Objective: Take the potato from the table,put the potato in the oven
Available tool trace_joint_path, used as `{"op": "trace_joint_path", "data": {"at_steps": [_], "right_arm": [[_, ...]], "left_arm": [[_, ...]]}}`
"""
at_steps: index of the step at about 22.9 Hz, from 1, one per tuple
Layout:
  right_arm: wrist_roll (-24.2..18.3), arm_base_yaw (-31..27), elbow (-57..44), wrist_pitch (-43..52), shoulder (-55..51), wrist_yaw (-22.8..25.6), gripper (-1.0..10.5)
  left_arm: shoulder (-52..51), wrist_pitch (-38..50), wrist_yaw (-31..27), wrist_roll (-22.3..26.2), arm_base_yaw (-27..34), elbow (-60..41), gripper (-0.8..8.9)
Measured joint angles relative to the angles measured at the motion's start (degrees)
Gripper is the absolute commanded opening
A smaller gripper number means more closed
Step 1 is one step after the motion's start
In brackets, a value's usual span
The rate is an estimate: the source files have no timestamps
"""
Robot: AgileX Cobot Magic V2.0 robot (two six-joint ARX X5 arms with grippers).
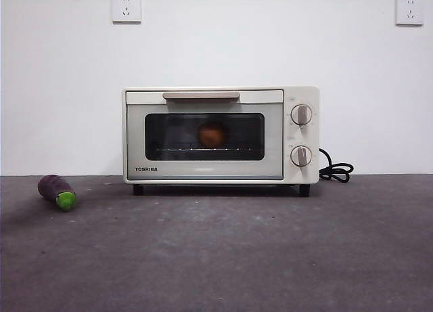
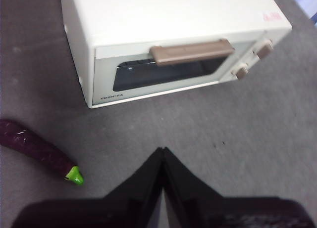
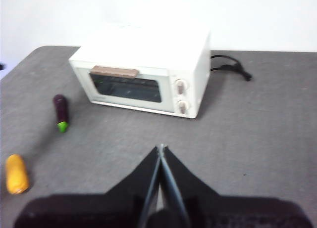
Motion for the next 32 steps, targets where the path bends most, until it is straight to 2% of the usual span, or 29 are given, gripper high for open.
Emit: {"op": "trace_joint_path", "data": {"at_steps": [7, 13, 19, 21, 24, 29, 32], "right_arm": [[0.0, 0.0, 0.0, 0.0, 0.02, 1.11, 0.0], [0.0, 0.0, 0.0, 0.0, 0.0, 1.14, 0.0], [0.0, 0.0, 0.0, 0.0, 0.02, 1.14, 0.0], [0.0, 0.0, 0.0, 0.0, 0.02, 1.14, 0.0], [0.0, 0.0, 0.0, 0.0, 0.02, 1.14, 0.0], [0.0, 0.0, 0.0, 0.0, 0.02, 1.14, 0.0], [0.02, 0.0, 0.0, 0.0, 0.02, 1.16, 0.0]], "left_arm": [[-4.63, -5.07, 0.0, 0.79, -6.54, 0.0, -0.04], [-6.12, -8.15, 5.95, -5.22, -11.82, 0.0, -0.04], [-5.77, -7.76, 5.79, -5.97, -12.48, 0.0, -0.04], [-5.77, -6.93, 5.57, -2.58, -12.28, 0.0, -0.04], [-5.79, -4.15, 4.98, 5.07, -10.84, 0.0, -0.04], [-7.54, -2.58, 2.62, 19.96, -8.2, -0.63, -0.04], [-12.76, 4.09, 2.73, 24.68, -6.45, -4.72, -0.04]]}}
